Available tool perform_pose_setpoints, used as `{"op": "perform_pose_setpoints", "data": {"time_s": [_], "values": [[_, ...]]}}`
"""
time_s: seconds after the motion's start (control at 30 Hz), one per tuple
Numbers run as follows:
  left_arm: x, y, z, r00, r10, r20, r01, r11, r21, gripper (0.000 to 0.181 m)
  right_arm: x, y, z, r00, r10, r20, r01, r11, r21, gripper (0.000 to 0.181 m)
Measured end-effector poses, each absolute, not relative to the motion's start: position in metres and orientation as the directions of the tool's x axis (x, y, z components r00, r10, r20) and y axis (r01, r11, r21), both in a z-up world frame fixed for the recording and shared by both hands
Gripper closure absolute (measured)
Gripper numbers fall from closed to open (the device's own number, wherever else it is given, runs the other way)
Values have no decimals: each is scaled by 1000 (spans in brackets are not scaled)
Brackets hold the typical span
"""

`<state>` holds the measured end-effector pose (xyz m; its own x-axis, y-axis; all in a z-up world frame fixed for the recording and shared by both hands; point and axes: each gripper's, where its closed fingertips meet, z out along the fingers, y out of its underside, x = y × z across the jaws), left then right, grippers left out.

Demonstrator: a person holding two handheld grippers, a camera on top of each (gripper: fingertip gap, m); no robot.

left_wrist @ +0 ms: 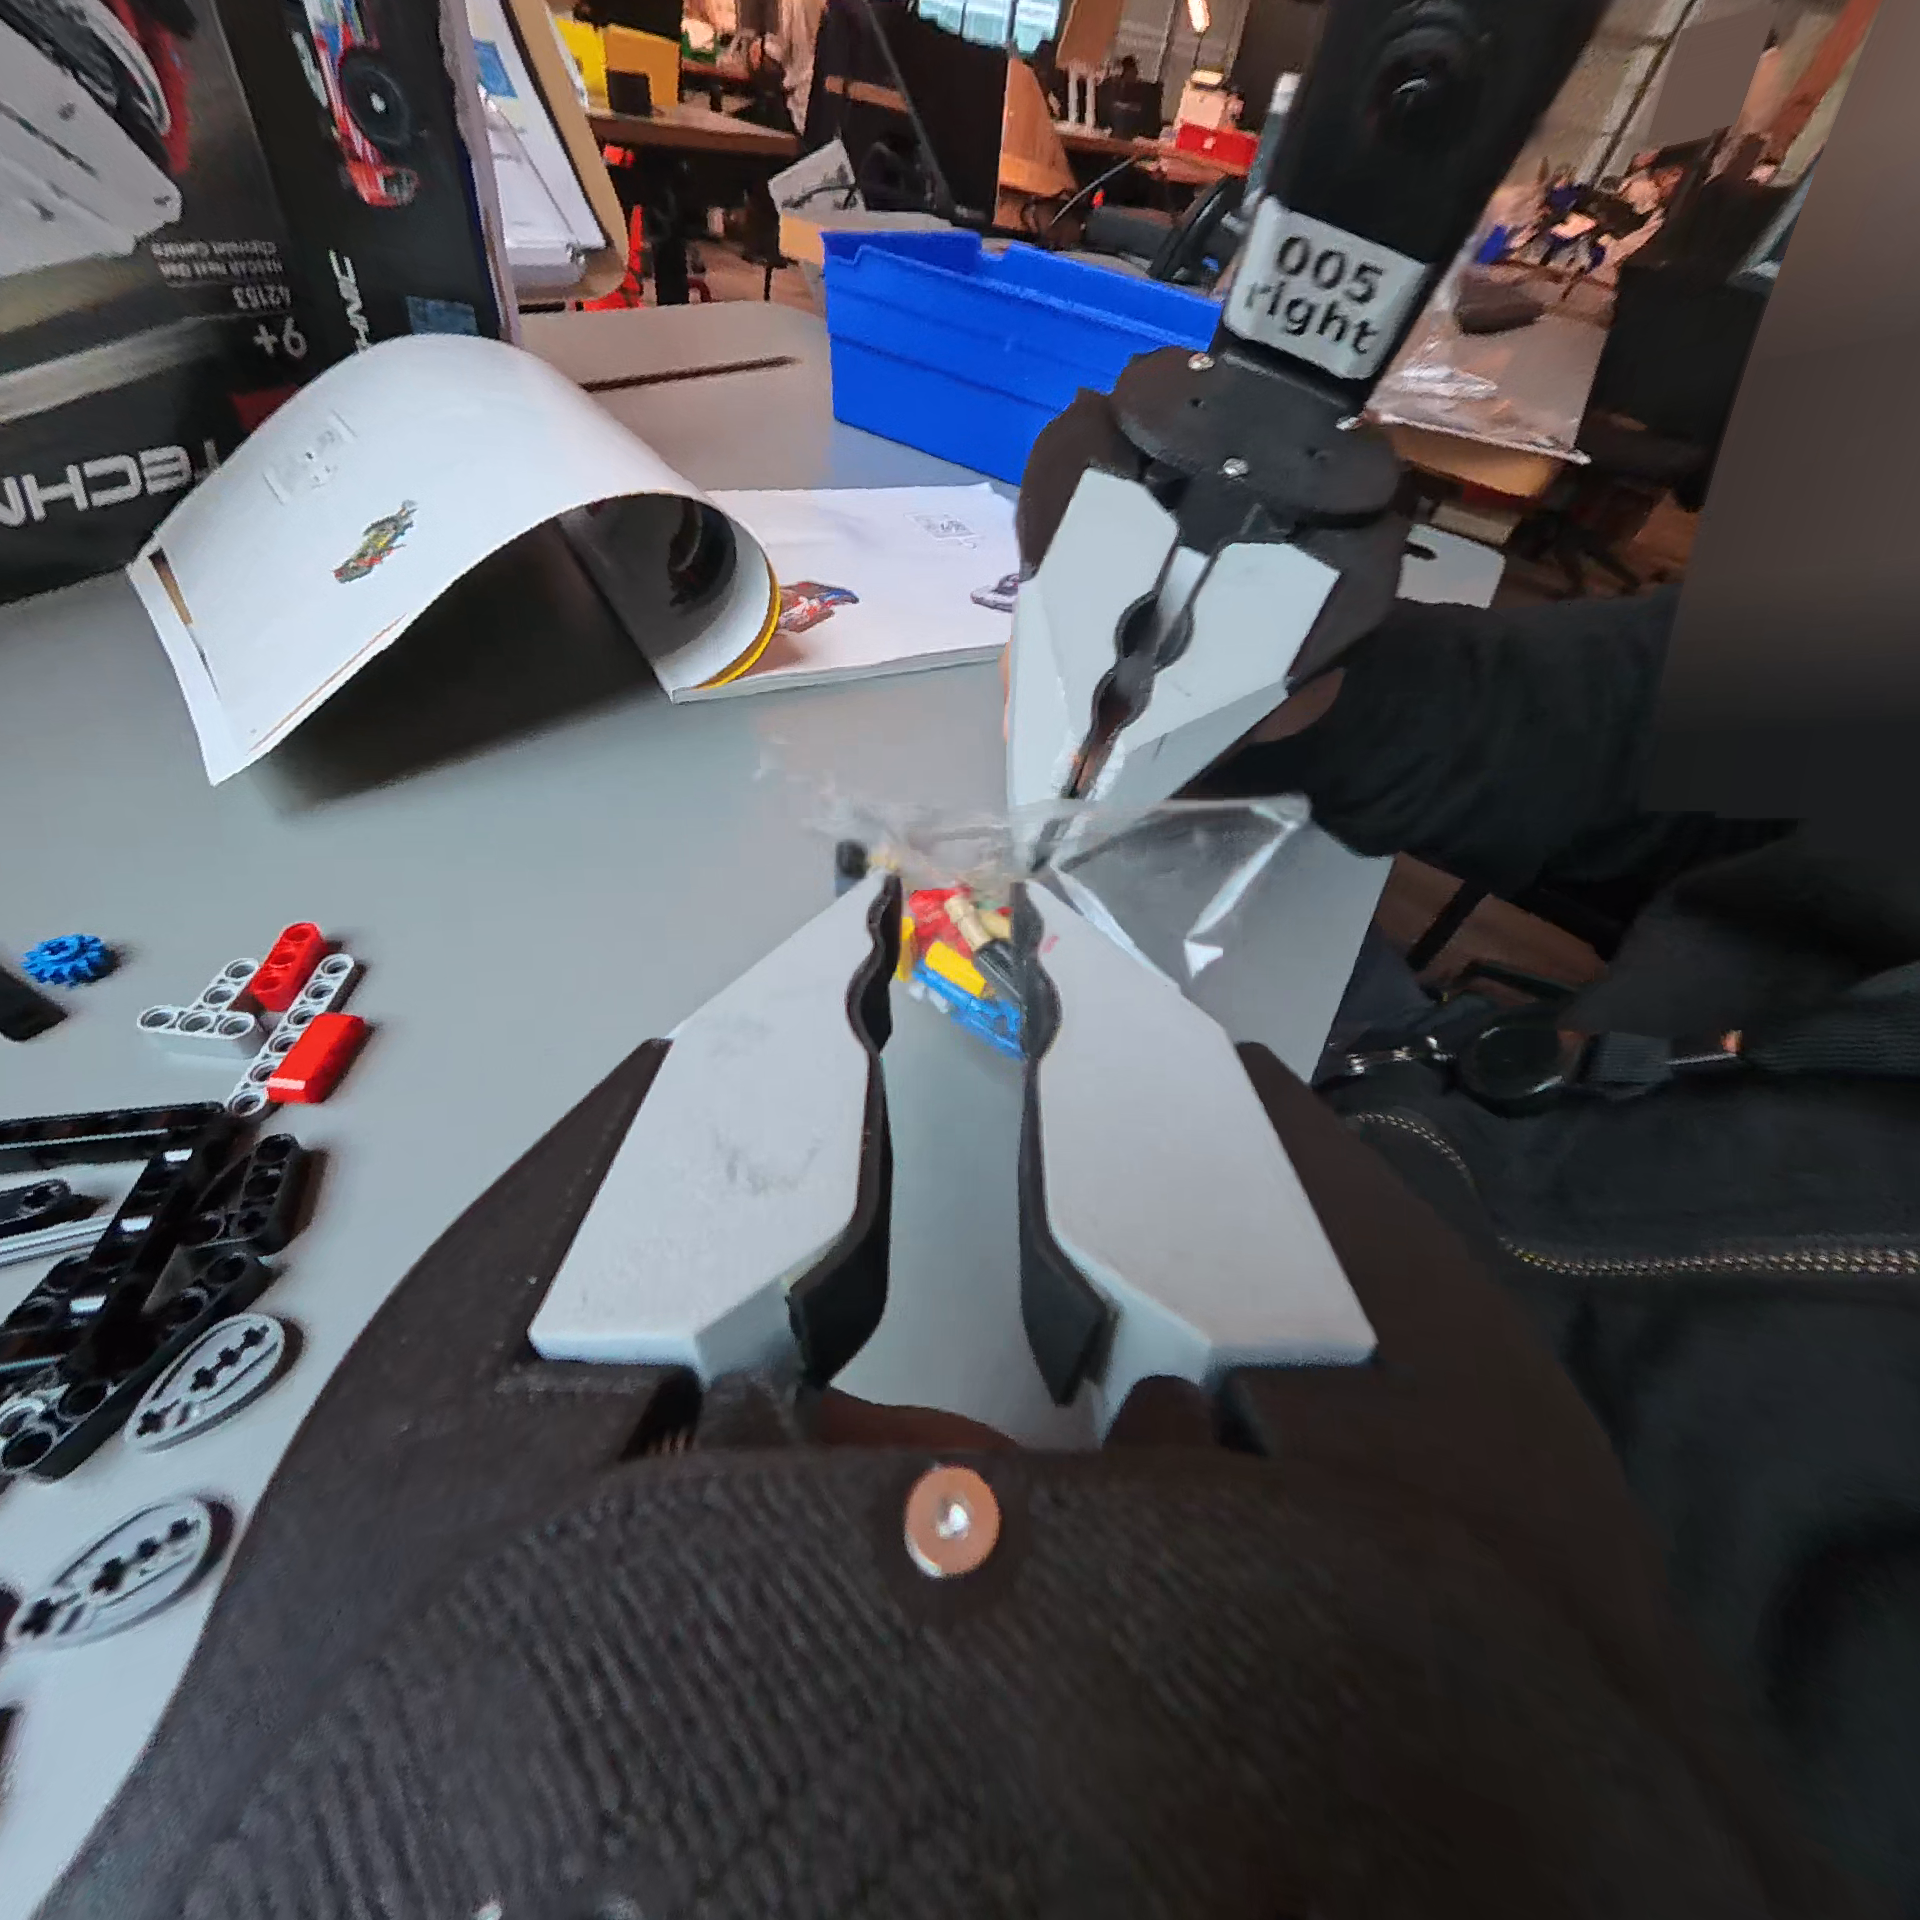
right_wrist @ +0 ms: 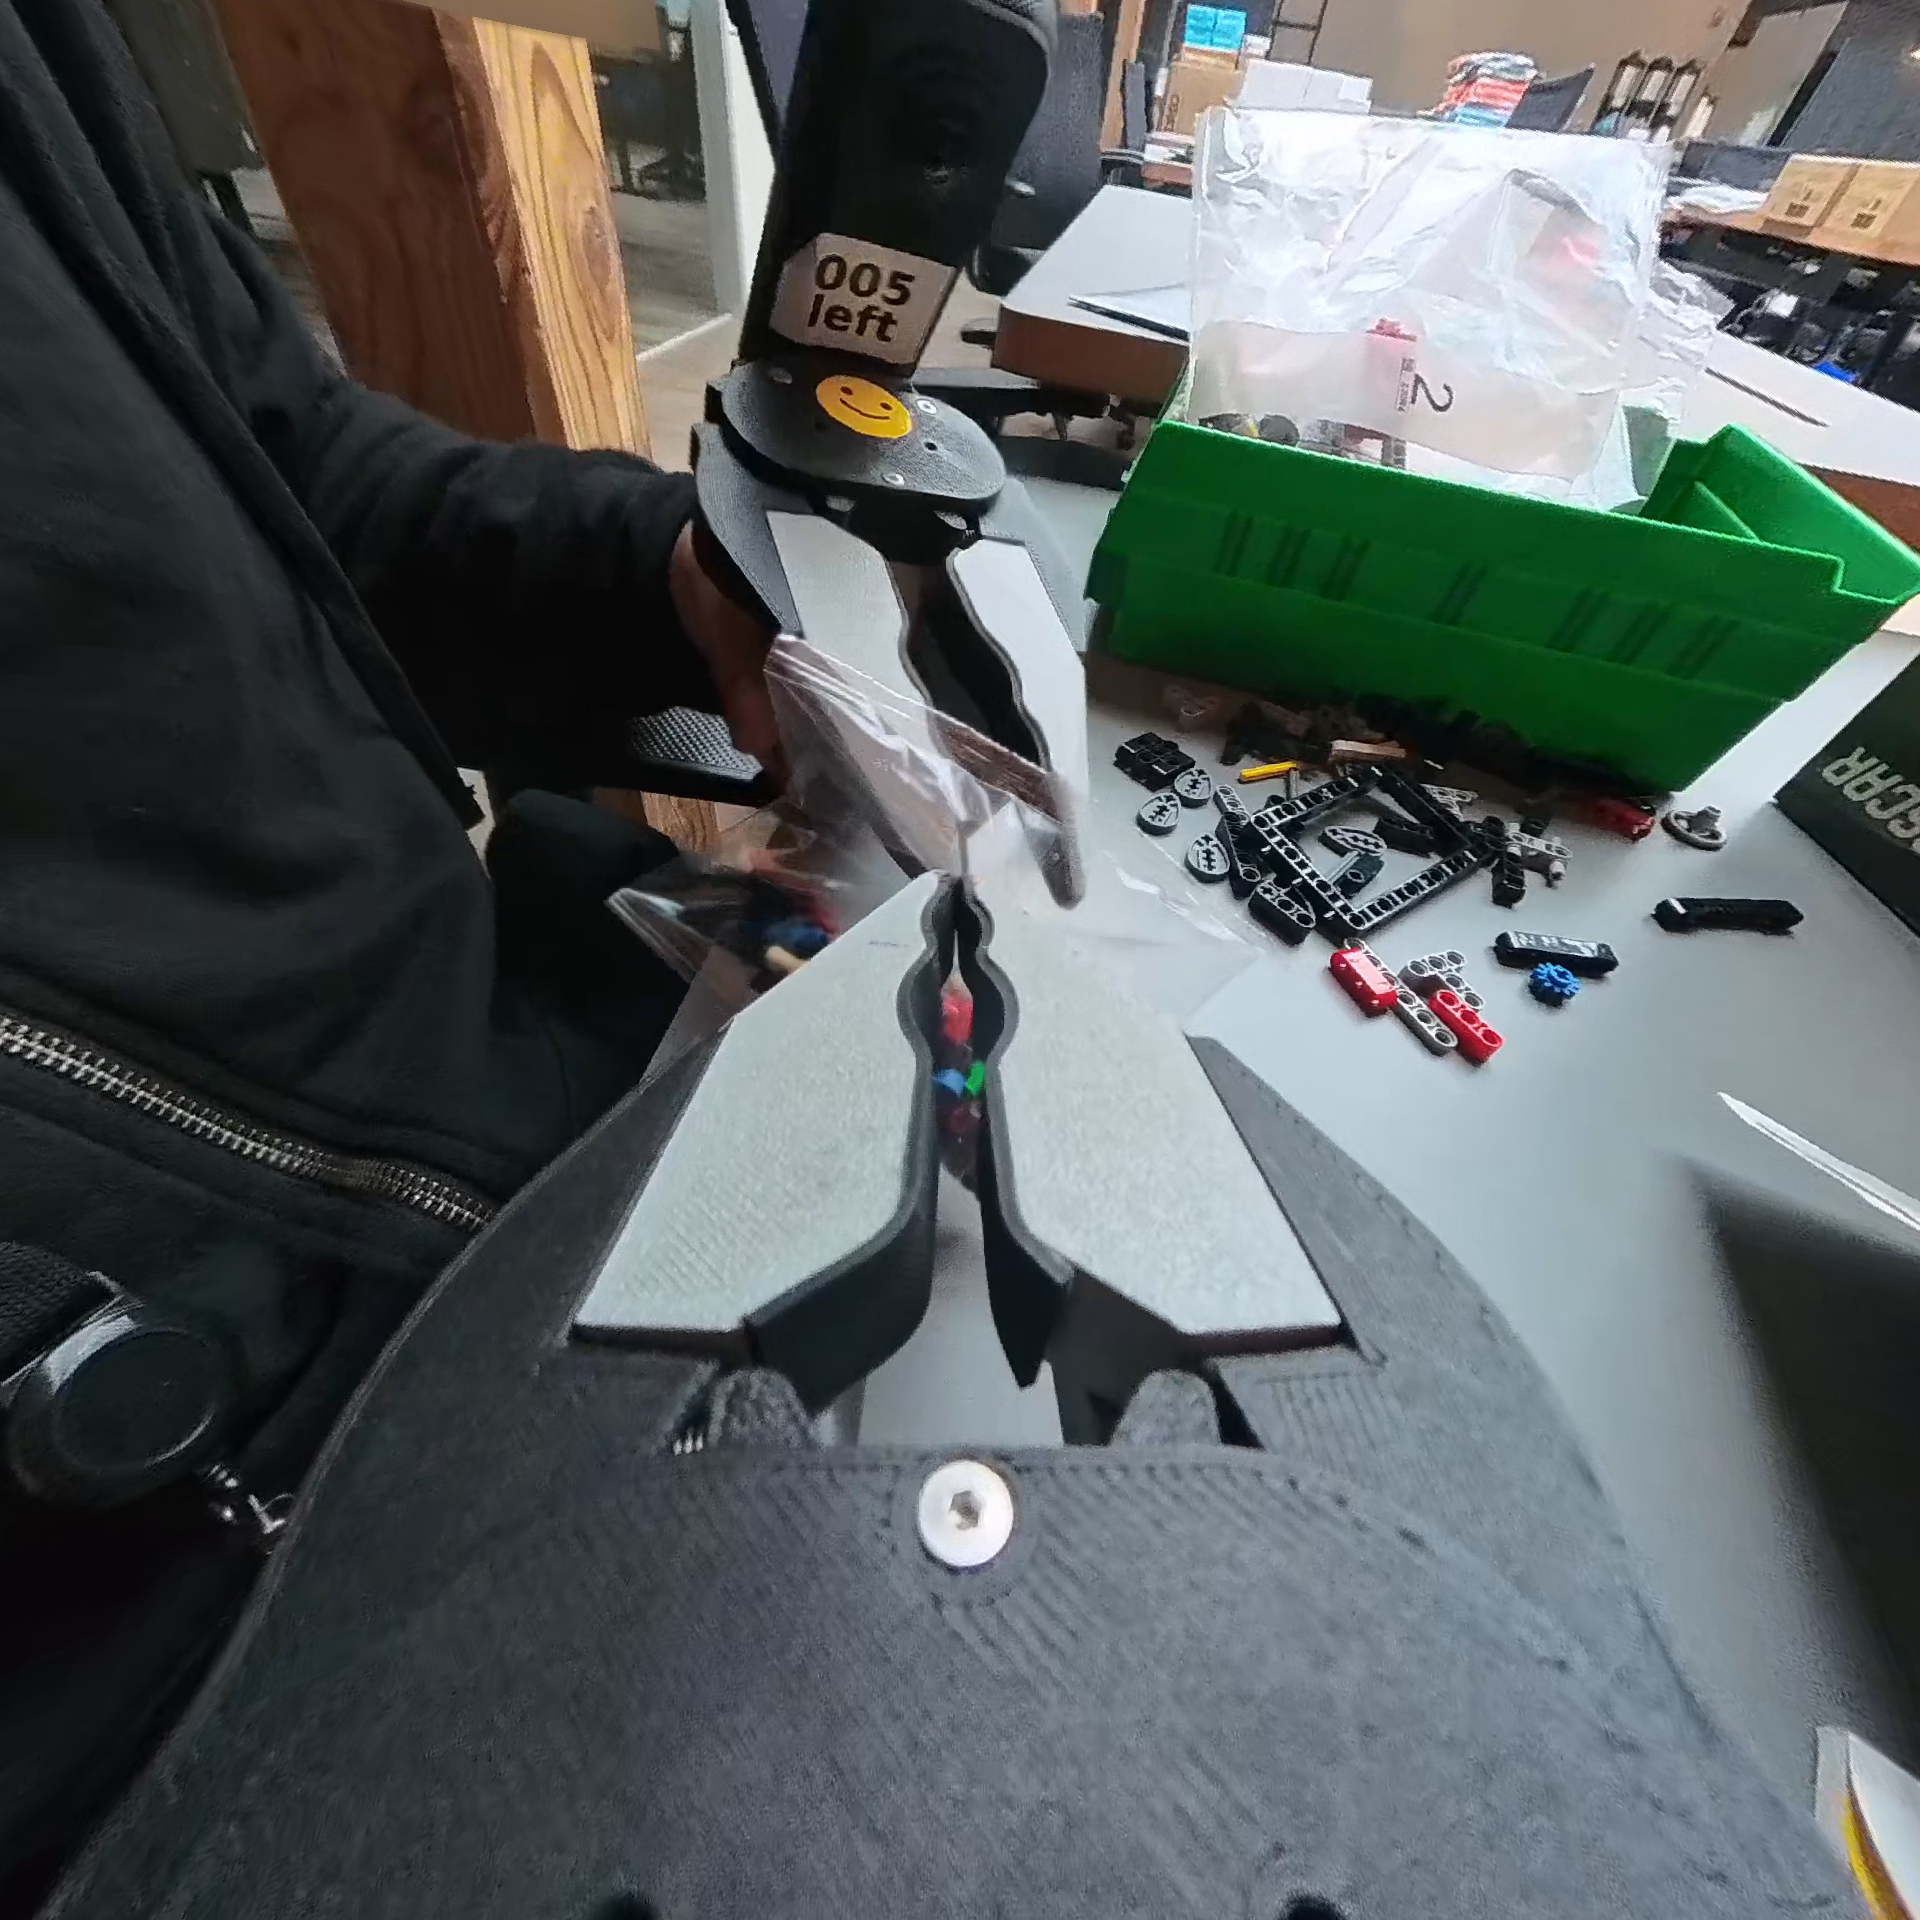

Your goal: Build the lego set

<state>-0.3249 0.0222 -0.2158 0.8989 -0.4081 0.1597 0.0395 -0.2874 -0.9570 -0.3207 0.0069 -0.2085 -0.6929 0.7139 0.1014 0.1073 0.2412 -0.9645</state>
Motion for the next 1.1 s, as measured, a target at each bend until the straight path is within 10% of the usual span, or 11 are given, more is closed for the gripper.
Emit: {"op": "perform_pose_setpoints", "data": {"time_s": [0.27, 1.1], "values": [[-323, 7, -217, 845, -519, 128, -30, -285, -958, 121, -326, 13, -201, -678, 728, 96, 81, 205, -975, 181], [-309, 25, -207, 826, -519, 219, 85, -268, -960, 181, -315, 12, -195, -716, 697, 43, 93, 156, -983, 181]]}}
